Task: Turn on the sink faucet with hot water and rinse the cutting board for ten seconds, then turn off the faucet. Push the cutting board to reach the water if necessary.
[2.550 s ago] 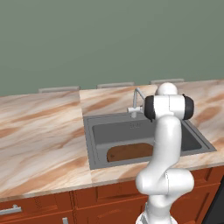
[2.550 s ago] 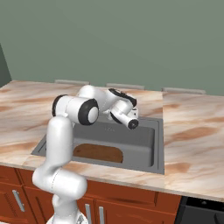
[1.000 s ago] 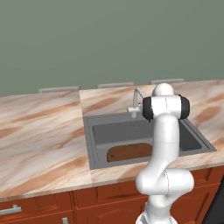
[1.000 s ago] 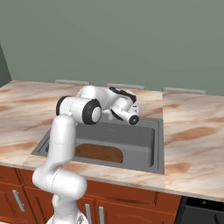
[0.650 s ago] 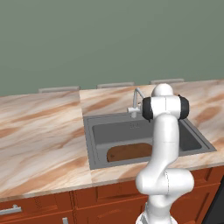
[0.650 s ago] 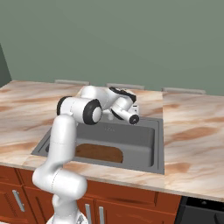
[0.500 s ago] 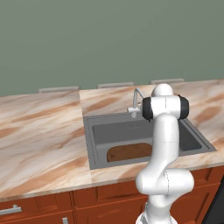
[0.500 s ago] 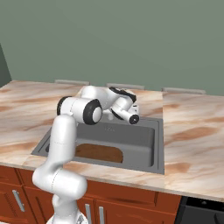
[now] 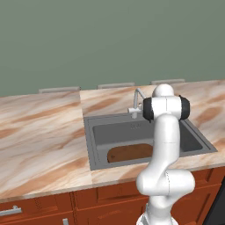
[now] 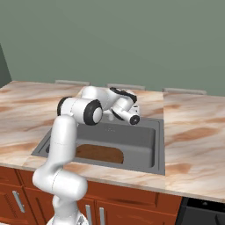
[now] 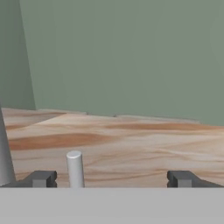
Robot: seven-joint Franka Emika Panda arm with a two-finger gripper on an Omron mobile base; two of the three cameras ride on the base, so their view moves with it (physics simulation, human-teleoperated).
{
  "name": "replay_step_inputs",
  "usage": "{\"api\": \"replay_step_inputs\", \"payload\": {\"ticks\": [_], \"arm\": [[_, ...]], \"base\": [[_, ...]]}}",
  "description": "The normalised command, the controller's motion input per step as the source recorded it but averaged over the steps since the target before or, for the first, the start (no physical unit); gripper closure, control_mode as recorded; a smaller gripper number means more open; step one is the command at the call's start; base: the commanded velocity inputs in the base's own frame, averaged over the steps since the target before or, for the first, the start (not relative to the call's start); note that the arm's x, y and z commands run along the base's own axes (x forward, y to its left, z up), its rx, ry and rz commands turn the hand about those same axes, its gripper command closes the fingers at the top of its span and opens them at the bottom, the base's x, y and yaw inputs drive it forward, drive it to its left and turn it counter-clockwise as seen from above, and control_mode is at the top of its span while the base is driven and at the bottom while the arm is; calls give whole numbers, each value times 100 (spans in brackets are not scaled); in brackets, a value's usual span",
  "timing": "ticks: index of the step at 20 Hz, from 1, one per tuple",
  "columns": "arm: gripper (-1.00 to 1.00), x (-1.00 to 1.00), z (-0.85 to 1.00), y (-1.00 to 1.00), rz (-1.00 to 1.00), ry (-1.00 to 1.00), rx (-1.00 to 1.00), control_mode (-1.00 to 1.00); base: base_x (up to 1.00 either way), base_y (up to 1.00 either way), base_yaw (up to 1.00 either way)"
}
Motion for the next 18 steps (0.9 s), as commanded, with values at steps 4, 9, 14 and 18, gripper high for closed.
{"api": "replay_step_inputs", "payload": {"ticks": [4,9,14,18], "arm": [[-100,0,0,0,0,0,0,-100],[100,0,0,0,0,0,0,-100],[100,0,0,0,0,0,0,-100],[100,0,0,0,0,0,0,-100]], "base": [[0,0,0],[0,0,0],[0,0,0],[0,0,0]]}}
